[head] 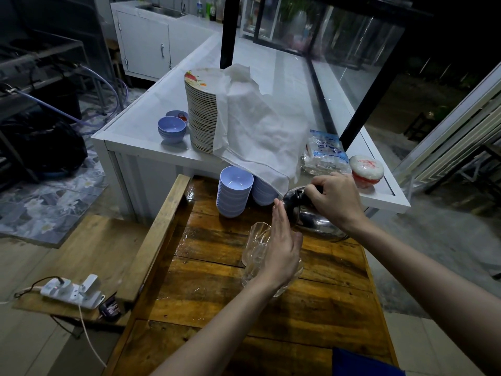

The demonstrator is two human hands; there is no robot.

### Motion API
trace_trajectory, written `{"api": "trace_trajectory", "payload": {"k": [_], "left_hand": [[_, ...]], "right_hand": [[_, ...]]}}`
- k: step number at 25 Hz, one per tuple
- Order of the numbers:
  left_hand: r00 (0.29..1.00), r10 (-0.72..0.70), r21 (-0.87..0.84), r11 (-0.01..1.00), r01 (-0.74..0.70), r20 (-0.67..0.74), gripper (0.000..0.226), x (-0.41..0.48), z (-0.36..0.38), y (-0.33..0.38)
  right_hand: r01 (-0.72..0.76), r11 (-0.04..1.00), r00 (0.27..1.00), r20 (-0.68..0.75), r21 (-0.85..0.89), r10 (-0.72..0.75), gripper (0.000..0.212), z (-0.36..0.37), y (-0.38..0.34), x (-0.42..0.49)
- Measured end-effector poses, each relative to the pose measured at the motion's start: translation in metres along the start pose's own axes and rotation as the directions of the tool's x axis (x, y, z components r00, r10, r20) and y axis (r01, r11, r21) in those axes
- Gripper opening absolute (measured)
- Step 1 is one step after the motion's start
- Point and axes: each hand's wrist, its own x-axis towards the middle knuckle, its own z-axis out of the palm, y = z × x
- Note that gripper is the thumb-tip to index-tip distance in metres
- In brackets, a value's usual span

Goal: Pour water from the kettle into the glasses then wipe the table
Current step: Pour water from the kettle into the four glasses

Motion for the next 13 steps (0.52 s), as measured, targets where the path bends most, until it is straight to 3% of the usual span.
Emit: {"api": "trace_trajectory", "payload": {"k": [13], "left_hand": [[1.0, -0.005, -0.018, 1.0, 0.005, 0.001, 0.072, 0.0026, -0.001, -0.0007]], "right_hand": [[0.042, 0.996, 0.999, 0.001, -0.084, -0.042, 0.035, 0.0027, -0.002, 0.0065]]}}
